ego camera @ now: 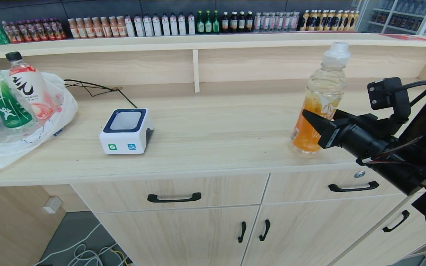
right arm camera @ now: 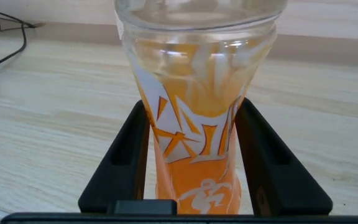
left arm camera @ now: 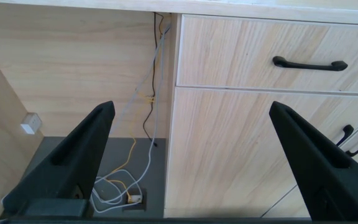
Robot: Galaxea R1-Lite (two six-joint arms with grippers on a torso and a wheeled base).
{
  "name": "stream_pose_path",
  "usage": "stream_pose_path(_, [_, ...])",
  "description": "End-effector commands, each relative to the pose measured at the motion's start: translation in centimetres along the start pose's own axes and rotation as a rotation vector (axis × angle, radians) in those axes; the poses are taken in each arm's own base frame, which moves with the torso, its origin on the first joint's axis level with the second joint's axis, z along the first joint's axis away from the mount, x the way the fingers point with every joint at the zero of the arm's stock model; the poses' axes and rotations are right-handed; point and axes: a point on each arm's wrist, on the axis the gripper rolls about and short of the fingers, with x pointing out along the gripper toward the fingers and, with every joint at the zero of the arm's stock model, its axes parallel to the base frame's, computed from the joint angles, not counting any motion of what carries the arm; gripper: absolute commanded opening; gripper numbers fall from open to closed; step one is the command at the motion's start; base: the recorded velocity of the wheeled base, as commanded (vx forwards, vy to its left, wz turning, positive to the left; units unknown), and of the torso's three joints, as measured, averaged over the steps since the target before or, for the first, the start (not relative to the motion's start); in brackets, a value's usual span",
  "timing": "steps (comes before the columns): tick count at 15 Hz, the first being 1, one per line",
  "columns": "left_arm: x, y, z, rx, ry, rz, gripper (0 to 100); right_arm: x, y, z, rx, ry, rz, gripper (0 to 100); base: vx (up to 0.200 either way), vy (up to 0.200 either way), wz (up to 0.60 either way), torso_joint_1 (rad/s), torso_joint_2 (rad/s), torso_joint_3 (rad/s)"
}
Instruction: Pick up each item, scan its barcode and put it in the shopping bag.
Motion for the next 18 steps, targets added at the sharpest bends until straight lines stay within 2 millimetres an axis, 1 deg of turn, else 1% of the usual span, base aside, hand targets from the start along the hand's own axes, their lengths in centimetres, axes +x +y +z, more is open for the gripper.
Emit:
stream_pose_path(1, [0.0,0.0,0.0,0.000,0.000,-0.001,100,0.1,0.0,-0.4,0.001,0.013,0.000,100,0.000,0.000,0.00,0.000,0.00,0.000])
stream_pose_path(3, [0.0,0.0,0.0,0.000,0.000,0.001,100,-0.1,0.1,-0.2,-0.002,0.008,-0.002,100,0.000,0.000,0.00,0.000,0.00,0.000])
stream_pose_path(5, [0.0,0.0,0.0,0.000,0.000,-0.001,100,-0.6,0.1,-0.6,-0.006,0.027,-0.004,100,0.000,0.000,0.00,0.000,0.00,0.000])
stream_pose_path(6, [0.0,0.0,0.0,0.000,0.000,0.001,100,-0.9,0.1,-0.7,-0.008,0.035,-0.021,100,0.000,0.000,0.00,0.000,0.00,0.000])
stream_pose_path(8, [0.0,0.0,0.0,0.000,0.000,-0.001,100,-0.8,0.1,-0.8,-0.005,0.041,-0.109,100,0.000,0.000,0.00,0.000,0.00,0.000])
stream_pose_path(9, [0.0,0.0,0.0,0.000,0.000,0.001,100,-0.6,0.3,-0.9,0.000,0.042,-0.145,100,0.000,0.000,0.00,0.000,0.00,0.000])
stream_pose_path(11, [0.0,0.0,0.0,0.000,0.000,0.001,100,-0.3,0.7,-0.9,0.002,0.023,-0.146,100,0.000,0.000,0.00,0.000,0.00,0.000])
stream_pose_path(14, [0.0,0.0,0.0,0.000,0.000,-0.001,100,0.8,0.7,-1.4,0.003,-0.029,-0.215,100,0.000,0.000,0.00,0.000,0.00,0.000])
stream_pose_path(17, [0.0,0.0,0.0,0.000,0.000,0.001,100,1.4,1.6,-2.0,-0.015,-0.042,-0.214,100,0.000,0.000,0.00,0.000,0.00,0.000])
stream_pose_path(18, [0.0,0.0,0.0,0.000,0.000,-0.001,100,1.5,1.6,-2.3,-0.019,-0.034,-0.217,100,0.000,0.000,0.00,0.000,0.00,0.000])
